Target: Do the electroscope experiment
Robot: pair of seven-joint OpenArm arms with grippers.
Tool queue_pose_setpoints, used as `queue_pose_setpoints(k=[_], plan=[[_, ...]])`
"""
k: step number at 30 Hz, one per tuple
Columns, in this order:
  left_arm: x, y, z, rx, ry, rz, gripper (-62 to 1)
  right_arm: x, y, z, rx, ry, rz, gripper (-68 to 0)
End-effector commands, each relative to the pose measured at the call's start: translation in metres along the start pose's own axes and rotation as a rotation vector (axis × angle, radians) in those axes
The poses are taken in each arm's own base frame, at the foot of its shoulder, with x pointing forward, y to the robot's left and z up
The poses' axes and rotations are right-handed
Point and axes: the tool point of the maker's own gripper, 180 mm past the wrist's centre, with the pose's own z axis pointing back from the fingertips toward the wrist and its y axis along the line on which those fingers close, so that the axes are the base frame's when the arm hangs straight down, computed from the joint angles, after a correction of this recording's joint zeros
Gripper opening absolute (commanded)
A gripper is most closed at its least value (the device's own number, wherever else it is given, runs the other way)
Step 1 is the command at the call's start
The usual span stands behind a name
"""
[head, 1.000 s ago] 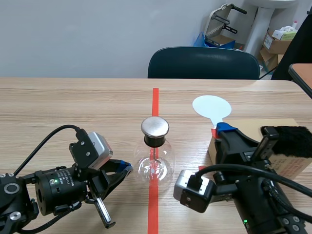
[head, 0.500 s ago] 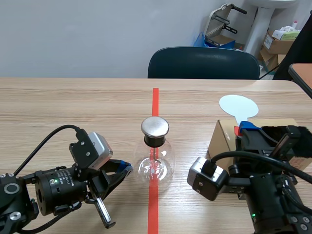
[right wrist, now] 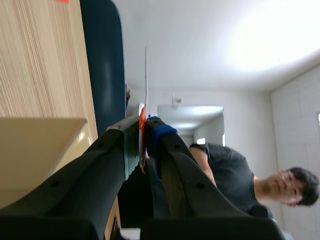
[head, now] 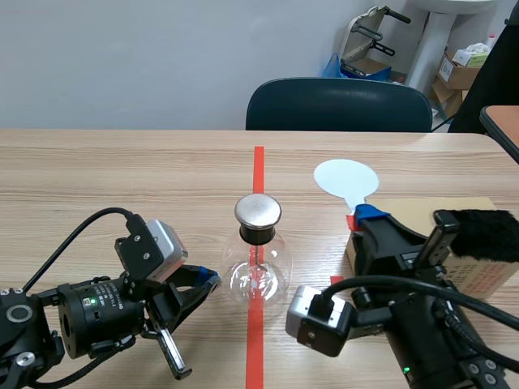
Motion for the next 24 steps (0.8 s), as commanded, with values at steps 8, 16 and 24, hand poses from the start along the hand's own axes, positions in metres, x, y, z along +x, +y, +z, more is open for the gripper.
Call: queue_pose_setpoints(k=[8,16,24], plan=[[0.01,0.0,-0.003,0.002,-0.034,0.002,-59.4,0.037,-0.01,0.0,-0.035,-0.228,0.016,-65.8],[0.01,0.0,-0.003,0.002,-0.034,0.002,-59.4,0.061,-0.009,0.008,-0.034,-0.37,0.019,-65.8],[0.01,0.0,-0.003,0.002,-0.034,0.002,-59.4,0.066,-0.009,0.01,-0.033,-0.399,0.019,-65.8]])
